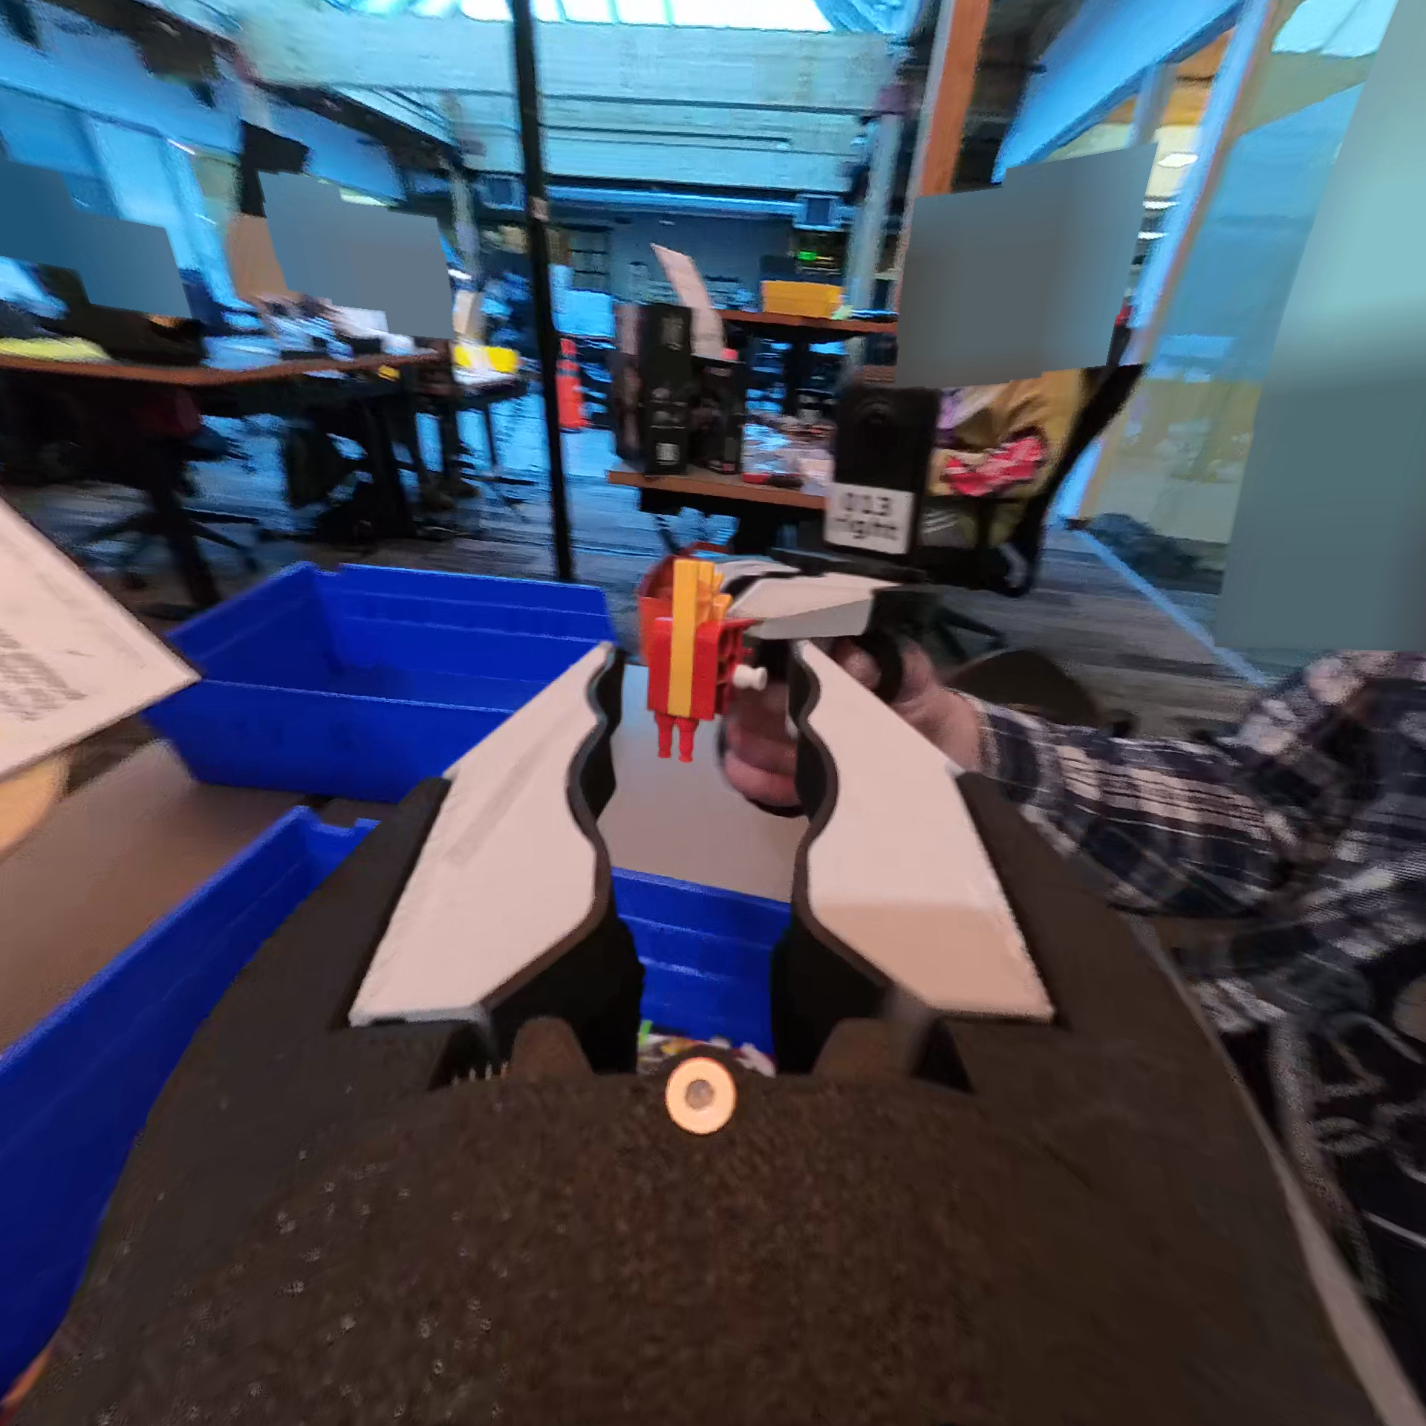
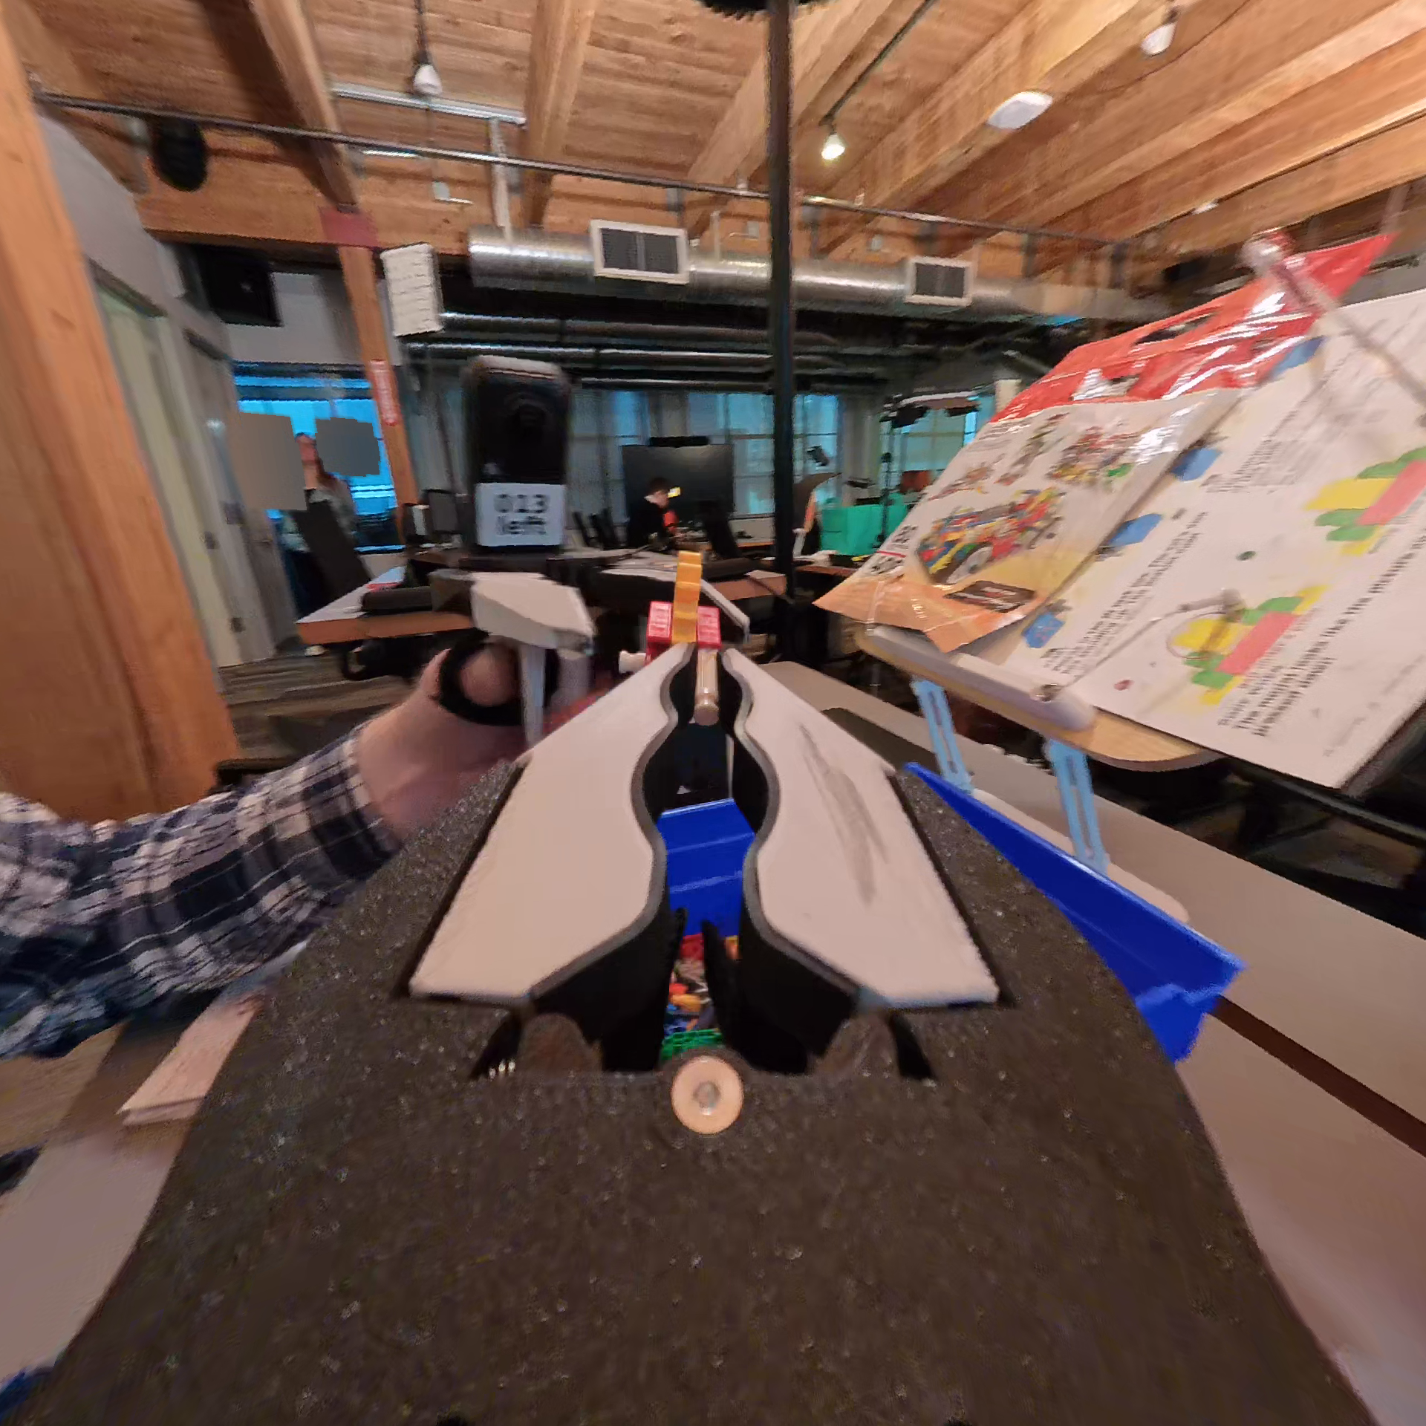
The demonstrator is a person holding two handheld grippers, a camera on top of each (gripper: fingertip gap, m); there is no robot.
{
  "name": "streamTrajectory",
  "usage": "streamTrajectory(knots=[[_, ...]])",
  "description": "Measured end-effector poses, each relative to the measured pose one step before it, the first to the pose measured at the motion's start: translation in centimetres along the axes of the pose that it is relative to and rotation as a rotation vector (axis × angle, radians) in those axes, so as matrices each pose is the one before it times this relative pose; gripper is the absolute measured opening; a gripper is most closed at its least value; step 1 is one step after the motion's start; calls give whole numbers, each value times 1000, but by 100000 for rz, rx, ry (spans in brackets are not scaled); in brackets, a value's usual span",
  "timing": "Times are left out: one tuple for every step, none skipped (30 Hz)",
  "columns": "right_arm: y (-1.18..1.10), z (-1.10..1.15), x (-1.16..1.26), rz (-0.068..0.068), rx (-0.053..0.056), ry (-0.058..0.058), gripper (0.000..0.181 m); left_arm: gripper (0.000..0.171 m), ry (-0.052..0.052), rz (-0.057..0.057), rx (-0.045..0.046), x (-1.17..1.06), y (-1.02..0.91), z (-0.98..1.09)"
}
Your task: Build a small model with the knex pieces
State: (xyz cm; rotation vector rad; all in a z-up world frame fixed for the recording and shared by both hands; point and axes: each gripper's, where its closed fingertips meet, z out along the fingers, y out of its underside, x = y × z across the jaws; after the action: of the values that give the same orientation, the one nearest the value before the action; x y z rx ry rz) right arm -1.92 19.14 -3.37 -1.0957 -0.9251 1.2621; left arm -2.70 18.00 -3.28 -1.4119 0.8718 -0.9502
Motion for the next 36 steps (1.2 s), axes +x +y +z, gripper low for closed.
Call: streamTrajectory(knots=[[-129, -150, 577, -1517, 452, 3885, 2, 46, -6579, 4720, 320, -648, -228, -88], [-68, -140, 589, -2334, -167, 4369, 3, 49, -5466, 6439, -1991, -358, 117, 60], [-46, -81, 451, -2137, -410, 3686, 2, 53, -5271, 7080, -3012, -208, 268, 223], [-37, -2, 200, -2712, -480, 2680, 2, 55, -5474, 7518, -3926, -143, 387, 328], [35, 75, 19, -3658, -886, 2388, 2, 55, -7962, 8187, -4373, -406, 413, 350], [66, 159, -79, -3572, -1019, 2280, 2, 54, -9200, 8234, -3600, -556, 252, 269], [110, 196, -203, -3905, -1172, 1960, 2, 50, -6745, 7124, -2492, -240, 84, 168], [194, 226, -375, -5205, -1802, 1337, 2, 47, -4638, 5846, -2235, -59, 25, 92], [122, 211, -398, -5155, -1427, 1271, 3, 40, -3822, 4363, -2331, -127, 71, 39], [-51, 158, -294, -3573, -337, 1440, 2, 37, -1434, 2744, -2647, 71, 159, 69], [-113, 121, -360, -2770, -18, 580, 3, 30, 1274, 1437, -2544, 360, 216, 97], [-120, 86, -326, -3569, -84, 991, 3, 26, -1320, -287, -748, -139, 54, -4], [-112, 64, -126, -3942, -369, 2055, 4, 26, -44, -1535, 655, -81, -47, -43], [-28, 50, -36, -3059, -915, 1888, 4, 26, 1623, -2935, -184, 59, 96, 48], [12, 24, 0, -2189, -781, 1057, 4, 25, 1479, -1660, 470, 100, 7, 13], [-2, -26, -25, -1390, -296, 98, 4, 25, -60, 706, 837, 36, -47, 6], [51, -40, -21, -701, -396, -652, 4, 24, -150, 1101, -288, 63, 60, 38], [71, -76, -31, -309, -320, -1196, 4, 24, 1217, -99, -832, 153, 60, 10], [-54, -109, -76, 274, 652, -1721, 4, 24, 2025, -495, 238, 168, -130, -119], [-187, -140, -150, 1584, 1365, -2641, 2, 24, 2150, 396, 1150, 172, -231, -217], [-187, -149, -214, 2449, 1105, -3492, 2, 23, 3602, -508, 721, 259, -171, -234], [-186, -139, -211, 2070, 1138, -3231, 2, 23, 3948, -1997, 1096, 287, -211, -213], [-212, -107, -167, 2578, 1577, -2445, 2, 23, 2226, -1895, 1559, 154, -224, -145], [-177, -76, -137, 3437, 1680, -2315, 2, 23, 1929, -1603, 1675, 152, -184, -99], [-23, -94, -122, 2584, 1112, -2315, 2, 23, 3071, -2383, 428, 252, -3, -32], [86, -80, -98, 1585, 387, -2151, 2, 24, 3017, -2151, -98, 222, 109, -13], [20, -70, -120, 1752, 598, -2214, 2, 23, 2444, -1451, 1351, 203, -74, -57], [-81, -65, -167, 1995, 1117, -2280, 2, 23, 3294, -2453, 1603, 246, -125, -91], [-125, -91, -233, 2131, 1327, -2647, 2, 23, 4151, -2804, 1975, 328, -178, -137], [-194, -96, -268, 2343, 1555, -2976, 1, 23, 3791, -2167, 2633, 358, -295, -156], [-201, -83, -224, 2224, 1615, -2582, 1, 23, 3123, -2021, 2321, 293, -278, -109], [-113, -93, -225, 2192, 1267, -2634, 1, 23, 4143, -2798, 924, 384, -79, -86], [-151, -150, -330, 2335, 1719, -3776, 1, 24, 6742, -3291, 949, 711, -82, -136], [-220, -88, -313, 2271, 2068, -3205, 1, 23, 4082, -2451, 2898, 443, -327, -97], [-97, 44, 4, 1469, 863, -154, 1, 23, -620, -1287, 1271, -208, -70, 13], [63, 52, 54, 249, -431, 427, 1, 23, 1125, -617, -94, 32, 121, -12]])
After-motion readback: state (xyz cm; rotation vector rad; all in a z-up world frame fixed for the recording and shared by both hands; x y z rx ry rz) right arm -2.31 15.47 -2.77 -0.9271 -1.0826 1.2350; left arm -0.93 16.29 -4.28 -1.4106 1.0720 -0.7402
